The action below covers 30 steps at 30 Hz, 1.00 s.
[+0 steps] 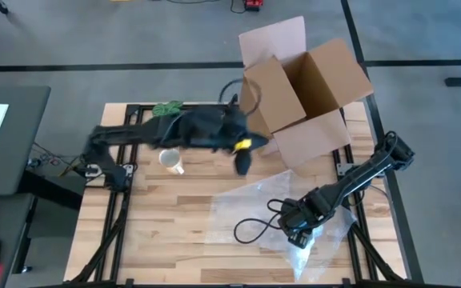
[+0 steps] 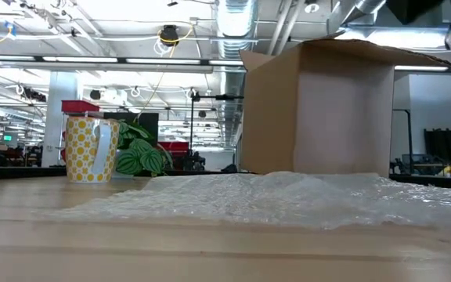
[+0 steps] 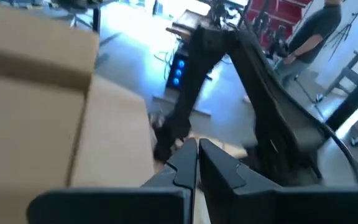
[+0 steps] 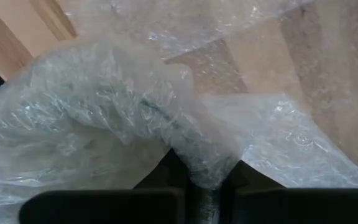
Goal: Wrap mug
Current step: Wrap the blue mug with bubble wrap
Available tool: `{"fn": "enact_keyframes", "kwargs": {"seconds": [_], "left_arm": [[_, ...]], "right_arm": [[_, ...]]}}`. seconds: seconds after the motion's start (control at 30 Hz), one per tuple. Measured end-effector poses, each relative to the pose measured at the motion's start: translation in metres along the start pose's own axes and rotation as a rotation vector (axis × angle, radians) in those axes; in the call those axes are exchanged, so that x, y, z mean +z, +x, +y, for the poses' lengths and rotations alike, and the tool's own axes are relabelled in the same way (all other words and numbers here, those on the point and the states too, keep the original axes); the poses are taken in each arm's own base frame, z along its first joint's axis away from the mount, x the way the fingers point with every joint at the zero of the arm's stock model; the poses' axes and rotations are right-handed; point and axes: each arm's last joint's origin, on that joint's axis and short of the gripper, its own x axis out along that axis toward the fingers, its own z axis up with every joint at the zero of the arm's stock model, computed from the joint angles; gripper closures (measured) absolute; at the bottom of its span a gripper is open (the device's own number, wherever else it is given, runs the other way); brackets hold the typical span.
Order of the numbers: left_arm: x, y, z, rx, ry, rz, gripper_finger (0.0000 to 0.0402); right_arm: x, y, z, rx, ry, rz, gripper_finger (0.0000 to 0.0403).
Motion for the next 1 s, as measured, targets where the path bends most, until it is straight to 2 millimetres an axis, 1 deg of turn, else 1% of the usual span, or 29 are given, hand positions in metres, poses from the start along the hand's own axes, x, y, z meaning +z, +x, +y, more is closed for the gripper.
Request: {"fn": "enact_keyframes", "kwargs": {"seconds": [0.07,0.13,0.2,0.27,0.37,0.43,0.6,0.7,0.87,0.93,1.0], "left_arm": [[0.011,0.019,0.009,-0.014,0.011,-0.008,0.0402],[0.016,0.034,0.018,-0.027,0.022,0.009,0.0402],[0.014,0.049,0.026,-0.006,0.039,0.038,0.0402],[0.008,0.057,0.035,0.011,0.041,0.062,0.0402],[0.001,0.056,0.040,0.050,0.018,0.141,0.0402],[0.000,0.049,0.040,0.062,0.011,0.176,0.0402],[-0.002,0.033,0.030,0.061,-0.006,0.244,0.0402],[-0.003,0.026,0.022,0.060,-0.007,0.256,0.0402],[-0.003,0.017,0.010,0.073,0.000,0.258,0.0402],[-0.003,0.013,0.007,0.072,-0.010,0.257,0.0402],[-0.003,0.011,0.005,0.069,-0.024,0.257,0.0402]], "right_arm": [[0.001,0.003,-0.001,0.001,0.000,0.000,0.0391],[0.002,0.007,-0.004,-0.007,-0.005,0.003,0.0391],[0.004,0.014,-0.007,-0.003,-0.018,-0.003,0.0390],[0.007,0.023,-0.010,0.013,-0.034,-0.014,0.0390],[0.007,0.035,-0.017,-0.004,-0.031,-0.005,0.0390],[0.007,0.038,-0.017,0.016,-0.041,-0.016,0.0389],[0.000,0.040,-0.014,0.023,-0.107,-0.043,0.0387],[-0.006,0.041,-0.012,0.012,-0.135,-0.054,0.0377],[-0.012,0.040,-0.010,0.024,-0.162,-0.030,0.0329],[-0.015,0.035,-0.010,0.049,-0.167,-0.020,0.0303],[-0.018,0.026,-0.012,0.071,-0.157,-0.027,0.0273]]}}
